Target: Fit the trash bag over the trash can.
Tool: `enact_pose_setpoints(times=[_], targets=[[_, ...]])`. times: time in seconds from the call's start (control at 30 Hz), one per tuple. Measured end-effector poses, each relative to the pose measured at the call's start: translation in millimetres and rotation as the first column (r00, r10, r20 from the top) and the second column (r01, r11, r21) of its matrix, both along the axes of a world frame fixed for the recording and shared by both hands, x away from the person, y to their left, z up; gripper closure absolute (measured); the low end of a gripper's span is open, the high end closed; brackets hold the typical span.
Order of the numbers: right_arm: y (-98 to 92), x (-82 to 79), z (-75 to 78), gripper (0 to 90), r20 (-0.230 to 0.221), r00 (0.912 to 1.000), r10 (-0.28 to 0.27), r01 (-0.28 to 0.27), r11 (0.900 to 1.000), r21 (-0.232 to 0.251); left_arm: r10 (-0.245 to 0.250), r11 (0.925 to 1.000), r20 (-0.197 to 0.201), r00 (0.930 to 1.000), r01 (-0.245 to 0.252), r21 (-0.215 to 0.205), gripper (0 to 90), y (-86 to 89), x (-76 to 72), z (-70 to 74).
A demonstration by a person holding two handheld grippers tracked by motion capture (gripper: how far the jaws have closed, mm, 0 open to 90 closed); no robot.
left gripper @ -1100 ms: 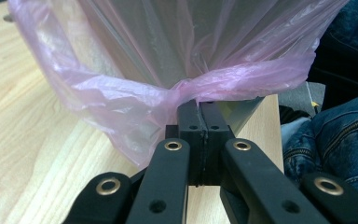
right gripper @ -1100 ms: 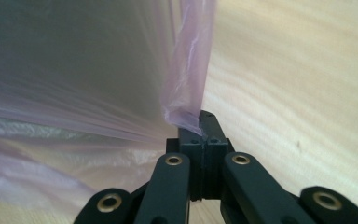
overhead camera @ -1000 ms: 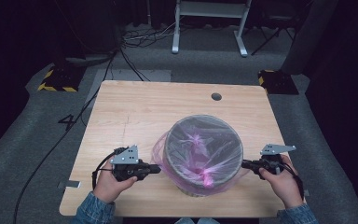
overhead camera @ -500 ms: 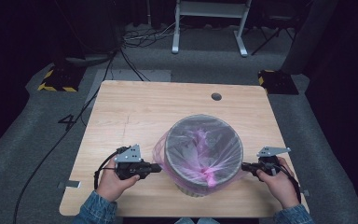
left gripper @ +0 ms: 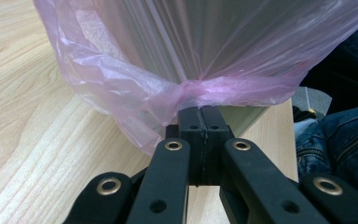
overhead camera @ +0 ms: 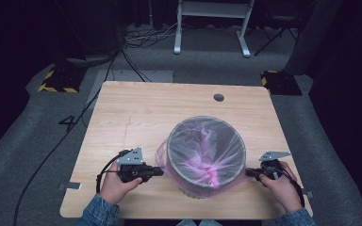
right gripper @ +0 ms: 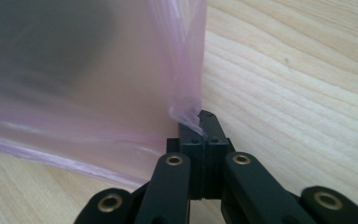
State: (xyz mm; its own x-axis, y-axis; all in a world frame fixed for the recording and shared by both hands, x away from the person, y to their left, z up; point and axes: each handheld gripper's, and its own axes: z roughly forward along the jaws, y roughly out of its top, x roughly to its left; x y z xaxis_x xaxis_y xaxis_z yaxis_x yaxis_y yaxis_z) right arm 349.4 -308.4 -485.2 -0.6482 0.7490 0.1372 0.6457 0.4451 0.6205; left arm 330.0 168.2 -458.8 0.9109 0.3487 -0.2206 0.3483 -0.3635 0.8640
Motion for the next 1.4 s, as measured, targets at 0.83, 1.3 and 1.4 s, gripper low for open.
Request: enact_pose_setpoints(times=[0.83,1.3,1.4], targets=[[-36.6,-50.9,34.8,29.0,0.219,0.9758,-0.001,-0.024,0.993,0.113,0.014,0.9985,0.026,0.9996,-0.016,0.052,36.8,21.7,-26.8,14.4],[25.5,-22.1,66.5,33.1,0.331,0.9096,0.251,-0.295,0.951,0.09,0.031,0.9994,0.093,0.9951,-0.033,0.014,16.5,-6.6,-21.0,35.2],[25.9,-15.9,67.8,75.8,0.315,0.9028,0.293,-0.338,0.936,0.099,0.022,0.9996,0.097,0.995,-0.023,0.014,16.0,-10.9,-21.8,36.0]])
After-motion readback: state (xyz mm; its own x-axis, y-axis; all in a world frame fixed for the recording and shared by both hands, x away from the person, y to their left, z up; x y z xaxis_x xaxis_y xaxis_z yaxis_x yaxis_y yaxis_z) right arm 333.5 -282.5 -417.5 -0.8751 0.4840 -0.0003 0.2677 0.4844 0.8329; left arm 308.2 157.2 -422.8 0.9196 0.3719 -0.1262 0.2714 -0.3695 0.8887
